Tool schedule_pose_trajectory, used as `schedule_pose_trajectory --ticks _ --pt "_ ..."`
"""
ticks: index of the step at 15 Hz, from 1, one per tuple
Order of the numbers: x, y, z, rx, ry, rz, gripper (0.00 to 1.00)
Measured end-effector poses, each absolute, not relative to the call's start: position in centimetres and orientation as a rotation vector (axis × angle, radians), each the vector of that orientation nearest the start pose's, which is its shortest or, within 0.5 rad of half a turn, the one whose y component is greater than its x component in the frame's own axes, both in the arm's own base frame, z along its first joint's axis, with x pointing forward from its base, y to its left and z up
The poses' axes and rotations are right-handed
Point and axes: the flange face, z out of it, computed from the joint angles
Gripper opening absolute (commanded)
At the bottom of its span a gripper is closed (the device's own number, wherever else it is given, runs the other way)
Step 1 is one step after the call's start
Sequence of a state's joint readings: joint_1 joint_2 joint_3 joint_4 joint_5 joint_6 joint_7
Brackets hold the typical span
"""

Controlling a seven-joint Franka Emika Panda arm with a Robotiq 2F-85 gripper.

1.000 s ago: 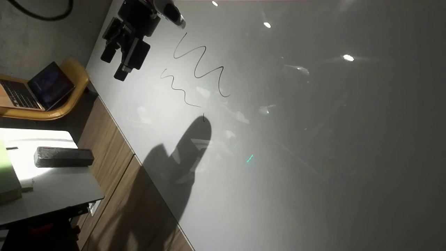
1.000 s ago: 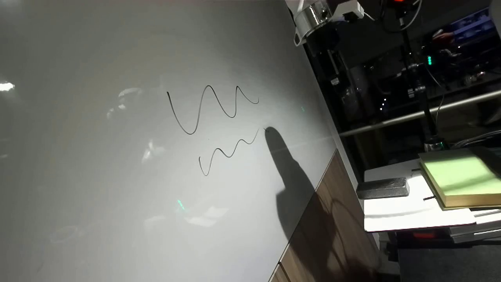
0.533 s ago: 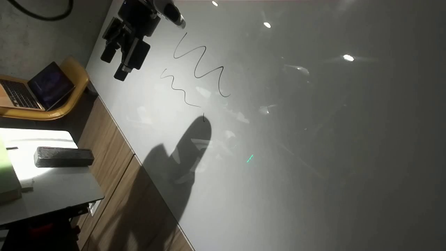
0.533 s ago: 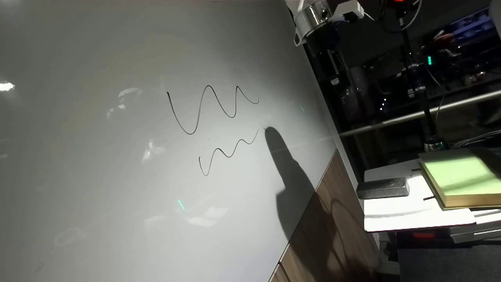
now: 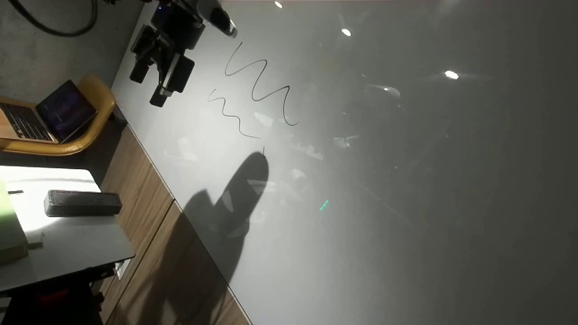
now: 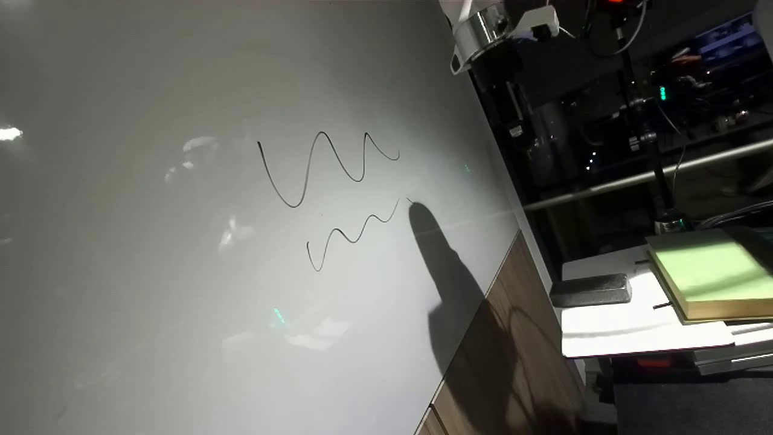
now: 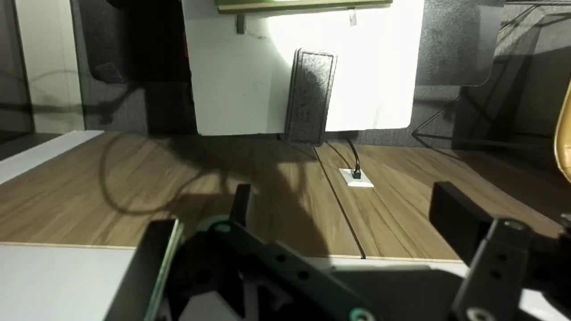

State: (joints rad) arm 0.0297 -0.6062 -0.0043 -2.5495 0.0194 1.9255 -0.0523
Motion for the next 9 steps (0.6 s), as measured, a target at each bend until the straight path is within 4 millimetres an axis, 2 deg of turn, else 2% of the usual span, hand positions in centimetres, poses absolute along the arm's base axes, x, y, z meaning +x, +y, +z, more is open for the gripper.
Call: schedule_pose_trajectory --ticks 5,9 --pt "36.8 3.1 44.3 -3.132 -0.185 -0.069 1.0" --pt "37.2 3.3 39.9 -3.135 -0.072 0.005 1.0"
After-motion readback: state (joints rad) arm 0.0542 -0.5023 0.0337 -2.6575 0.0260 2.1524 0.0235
